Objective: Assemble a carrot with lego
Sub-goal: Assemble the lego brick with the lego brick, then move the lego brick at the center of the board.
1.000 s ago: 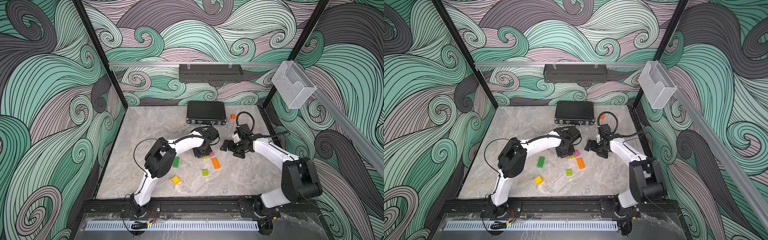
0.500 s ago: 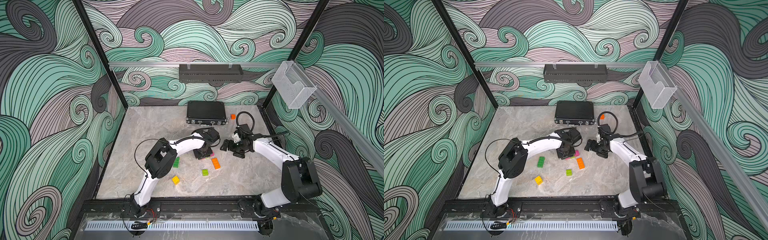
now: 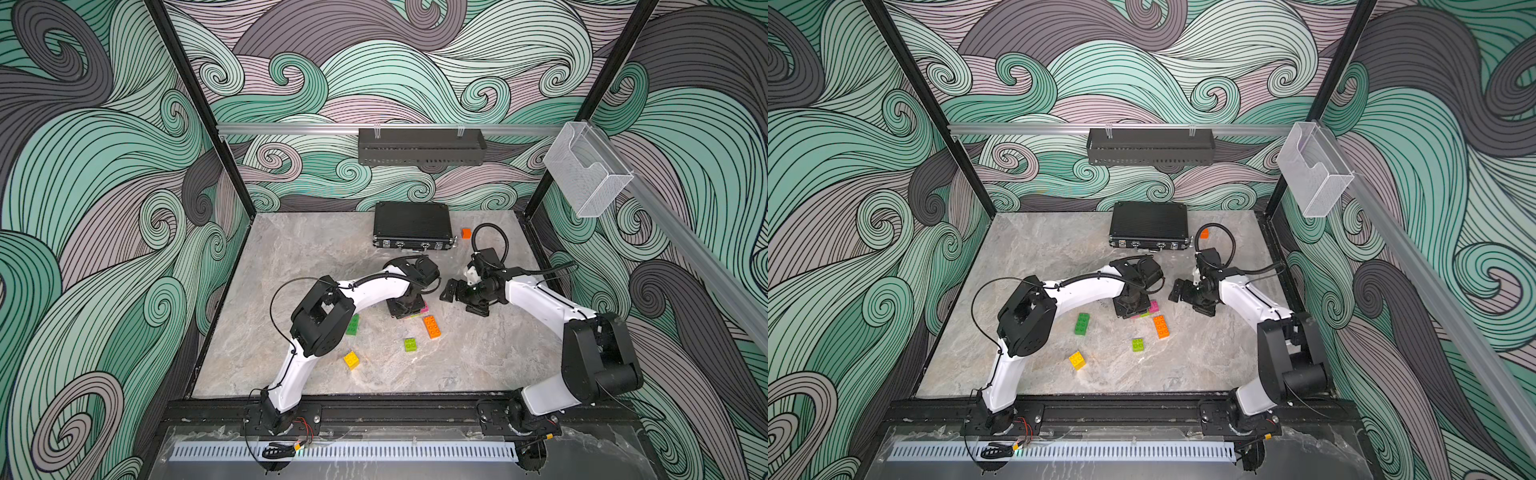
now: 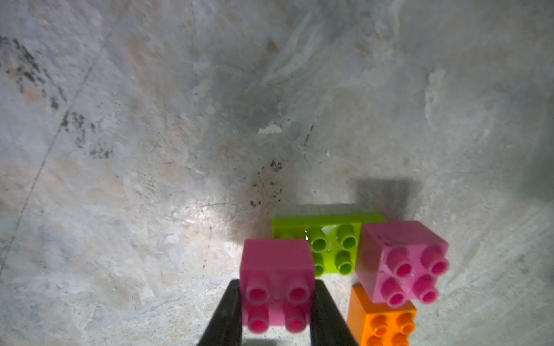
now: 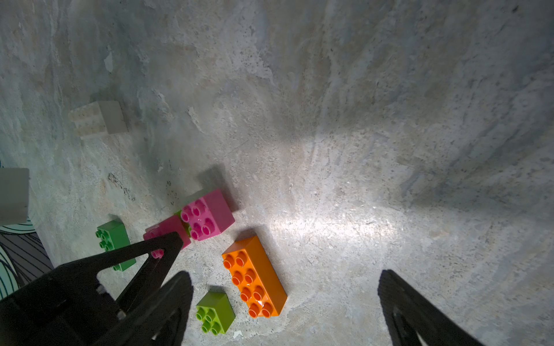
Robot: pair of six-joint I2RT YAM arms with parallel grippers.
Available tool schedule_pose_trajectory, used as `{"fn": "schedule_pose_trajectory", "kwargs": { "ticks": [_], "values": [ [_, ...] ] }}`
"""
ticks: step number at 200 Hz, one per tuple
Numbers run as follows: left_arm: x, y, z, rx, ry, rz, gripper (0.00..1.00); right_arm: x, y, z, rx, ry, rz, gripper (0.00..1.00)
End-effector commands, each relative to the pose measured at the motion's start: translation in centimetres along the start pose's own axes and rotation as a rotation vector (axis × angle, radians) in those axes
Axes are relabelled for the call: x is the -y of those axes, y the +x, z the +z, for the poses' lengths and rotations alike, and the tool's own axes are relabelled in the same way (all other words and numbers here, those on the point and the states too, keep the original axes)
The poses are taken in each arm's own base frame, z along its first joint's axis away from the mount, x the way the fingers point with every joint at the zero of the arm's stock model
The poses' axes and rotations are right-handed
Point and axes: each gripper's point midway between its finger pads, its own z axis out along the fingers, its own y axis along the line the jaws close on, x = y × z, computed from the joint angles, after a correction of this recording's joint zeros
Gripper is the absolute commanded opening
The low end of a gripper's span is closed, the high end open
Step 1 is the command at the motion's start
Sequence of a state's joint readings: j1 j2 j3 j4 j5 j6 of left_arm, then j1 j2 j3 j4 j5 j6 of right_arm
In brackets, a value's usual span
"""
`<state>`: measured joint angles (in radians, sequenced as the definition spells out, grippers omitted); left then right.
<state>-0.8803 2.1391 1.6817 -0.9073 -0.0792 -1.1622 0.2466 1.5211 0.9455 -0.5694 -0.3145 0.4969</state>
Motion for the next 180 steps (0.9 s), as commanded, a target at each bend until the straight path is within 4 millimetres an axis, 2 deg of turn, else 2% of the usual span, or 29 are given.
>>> {"fn": "schedule_pose_trajectory", "kwargs": {
  "ticks": [1,69,112,180],
  "values": [
    [-1.3,0.3,1.7,-0.001,-0.070,0.006,0.00,0.1,-0.1,0.1,-0.001,-0.003,-0.001,0.97],
    [-1.9,1.2,2.2,-0.030,-0.105,-0.003,0.00,0.0,0.0,0.2,-0.001,-0.014,0.010,0.97],
    [-2.7,2.3,4.3,-0.066,-0.140,-0.009,0.00,-0.4,-0.2,-0.2,0.008,-0.024,0.007,0.97],
    [-2.8,2.7,5.5,-0.075,-0.138,0.009,0.00,0.0,0.3,-0.3,0.007,-0.013,0.011,0.97]
  ]
}}
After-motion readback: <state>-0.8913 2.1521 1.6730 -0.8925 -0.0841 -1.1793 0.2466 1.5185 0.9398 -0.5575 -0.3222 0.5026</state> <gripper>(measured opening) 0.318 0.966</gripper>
